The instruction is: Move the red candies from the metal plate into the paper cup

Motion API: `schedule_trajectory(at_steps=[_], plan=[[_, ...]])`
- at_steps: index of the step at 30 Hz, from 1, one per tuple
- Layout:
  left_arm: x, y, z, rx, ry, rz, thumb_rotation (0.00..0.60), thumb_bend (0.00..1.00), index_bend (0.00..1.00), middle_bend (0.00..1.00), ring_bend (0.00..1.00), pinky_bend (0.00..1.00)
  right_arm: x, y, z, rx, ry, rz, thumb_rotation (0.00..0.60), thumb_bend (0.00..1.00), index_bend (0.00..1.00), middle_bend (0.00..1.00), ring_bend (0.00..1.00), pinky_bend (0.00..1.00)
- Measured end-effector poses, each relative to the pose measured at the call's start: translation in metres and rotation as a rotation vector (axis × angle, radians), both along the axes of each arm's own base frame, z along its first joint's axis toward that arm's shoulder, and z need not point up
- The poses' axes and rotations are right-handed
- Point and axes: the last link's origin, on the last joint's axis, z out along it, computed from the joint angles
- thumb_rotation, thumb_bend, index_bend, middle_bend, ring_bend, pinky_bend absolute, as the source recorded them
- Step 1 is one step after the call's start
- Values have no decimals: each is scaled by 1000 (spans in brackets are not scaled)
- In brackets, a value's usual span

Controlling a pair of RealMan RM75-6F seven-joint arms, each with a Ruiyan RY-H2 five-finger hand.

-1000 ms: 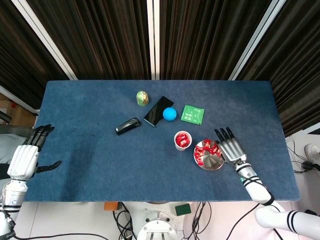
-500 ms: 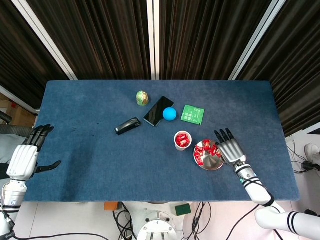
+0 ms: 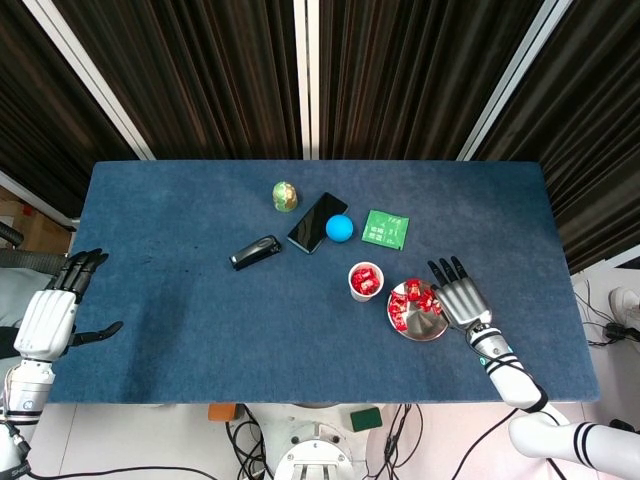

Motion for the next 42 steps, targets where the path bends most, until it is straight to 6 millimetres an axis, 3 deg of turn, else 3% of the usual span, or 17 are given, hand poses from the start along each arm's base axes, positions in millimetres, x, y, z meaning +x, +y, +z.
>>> schedule_trajectory(at_steps=[15,28,35,42], plan=[[0,0,0,-1,-1,1,600,86,110,66,51,223,-1,0,0,-3,8,1,600,392,586,28,0,0],[-1,1,0,-1,-4,1,600,86,110,66,51,223,10,-3,12,-41,-45,35,600,403,597,34,0,0],[-1,0,2,6,-6,1,600,86,110,65,51,223,36,-8,25,-75,-117,105,600,400,597,37,0,0],[0,-1,3,12,-6,-3,600,86,110,66,51,223,87,-23,32,-93,-204,221,600,396,597,40,0,0]])
